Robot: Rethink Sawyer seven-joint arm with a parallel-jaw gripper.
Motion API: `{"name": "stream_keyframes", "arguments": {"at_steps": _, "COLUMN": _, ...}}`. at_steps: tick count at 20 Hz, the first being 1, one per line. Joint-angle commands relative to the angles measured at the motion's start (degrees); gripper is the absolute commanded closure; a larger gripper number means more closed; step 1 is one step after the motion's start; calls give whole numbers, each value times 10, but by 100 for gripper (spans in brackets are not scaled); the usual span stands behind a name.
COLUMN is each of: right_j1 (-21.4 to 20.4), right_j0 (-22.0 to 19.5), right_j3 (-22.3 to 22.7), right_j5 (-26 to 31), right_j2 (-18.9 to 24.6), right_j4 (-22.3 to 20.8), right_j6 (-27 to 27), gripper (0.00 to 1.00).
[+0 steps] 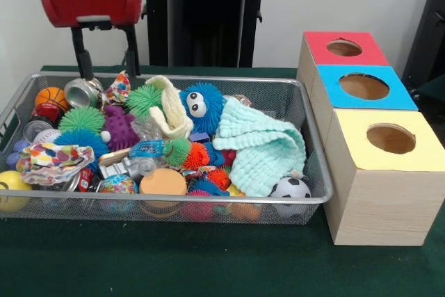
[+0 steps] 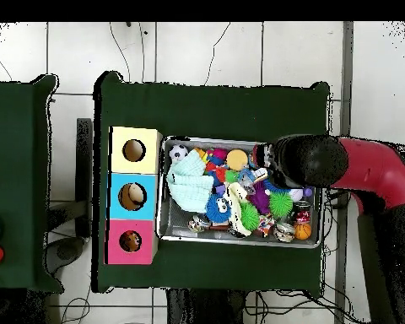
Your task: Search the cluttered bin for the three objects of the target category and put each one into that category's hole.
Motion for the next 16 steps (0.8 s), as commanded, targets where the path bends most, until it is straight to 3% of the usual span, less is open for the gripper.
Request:
{"name": "stream_keyframes", "arguments": {"at_steps": 1, "right_j1": -48, "right_j0": 21, "right_j3": 148, "right_j5": -93, "right_j2": -64, "right_j4": -7, "right_j6": 119, "gripper": 0}}
{"name": "stream_keyframes", "arguments": {"at_steps": 5, "right_j1": -78, "right_j0": 41, "right_j3": 182, "right_j5": -139, "right_j2": -95, "right_j4": 0, "right_j6": 147, "gripper": 0}}
{"name": "stream_keyframes", "arguments": {"at_steps": 10, "right_j1": -85, "right_j0": 58, "right_j3": 209, "right_j5": -191, "right_j2": -129, "right_j4": 9, "right_j6": 159, "gripper": 0}}
{"name": "stream_keyframes", "arguments": {"at_steps": 16, "right_j1": -78, "right_j0": 84, "right_j3": 207, "right_j5": -233, "right_j2": -158, "right_j4": 12, "right_j6": 155, "gripper": 0}}
